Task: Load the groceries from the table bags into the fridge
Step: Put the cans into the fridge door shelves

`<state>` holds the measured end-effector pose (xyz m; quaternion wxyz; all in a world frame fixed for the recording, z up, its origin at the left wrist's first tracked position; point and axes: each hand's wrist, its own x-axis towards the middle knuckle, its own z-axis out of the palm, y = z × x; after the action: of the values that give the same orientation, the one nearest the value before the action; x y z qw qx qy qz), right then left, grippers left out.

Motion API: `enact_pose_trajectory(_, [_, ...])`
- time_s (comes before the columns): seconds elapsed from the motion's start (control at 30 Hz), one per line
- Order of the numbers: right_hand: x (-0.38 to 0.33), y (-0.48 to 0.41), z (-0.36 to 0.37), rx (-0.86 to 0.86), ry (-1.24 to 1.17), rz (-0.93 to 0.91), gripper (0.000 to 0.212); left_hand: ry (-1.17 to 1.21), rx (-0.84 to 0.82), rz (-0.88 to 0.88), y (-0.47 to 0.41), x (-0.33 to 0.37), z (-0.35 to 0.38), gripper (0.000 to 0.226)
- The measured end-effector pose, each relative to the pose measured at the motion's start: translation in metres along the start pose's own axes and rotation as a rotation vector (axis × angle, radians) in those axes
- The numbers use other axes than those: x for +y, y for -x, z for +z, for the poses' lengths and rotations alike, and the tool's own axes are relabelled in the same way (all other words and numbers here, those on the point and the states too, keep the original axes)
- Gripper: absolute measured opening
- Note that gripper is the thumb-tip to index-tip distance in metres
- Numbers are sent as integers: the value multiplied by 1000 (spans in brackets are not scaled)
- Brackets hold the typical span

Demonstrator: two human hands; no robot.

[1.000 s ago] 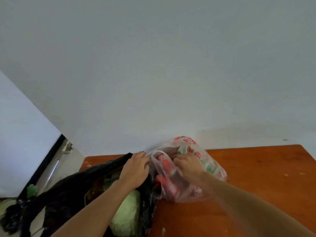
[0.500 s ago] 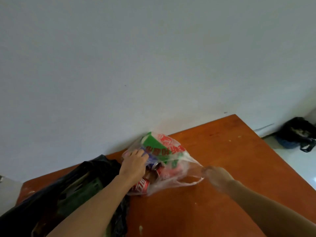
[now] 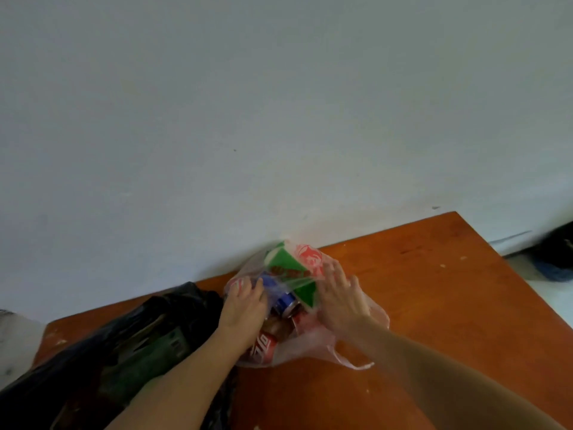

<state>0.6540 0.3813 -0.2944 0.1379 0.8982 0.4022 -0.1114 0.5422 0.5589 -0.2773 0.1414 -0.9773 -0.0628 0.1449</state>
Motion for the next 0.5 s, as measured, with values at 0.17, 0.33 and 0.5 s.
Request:
enact_pose_trajectory(0.17, [56,-22,-2,-68,-78,127,78,91,-22,-120,-34,-8,1,64])
enact_pose_trajectory(0.33, [107,-23,27,-164,-231,81,68,337,-85,-262,-58,-6,18,57])
enact_pose_trajectory(0.5, [97,-21,21,37,-337,44,44,421,-72,-225,-49,-1,29,68])
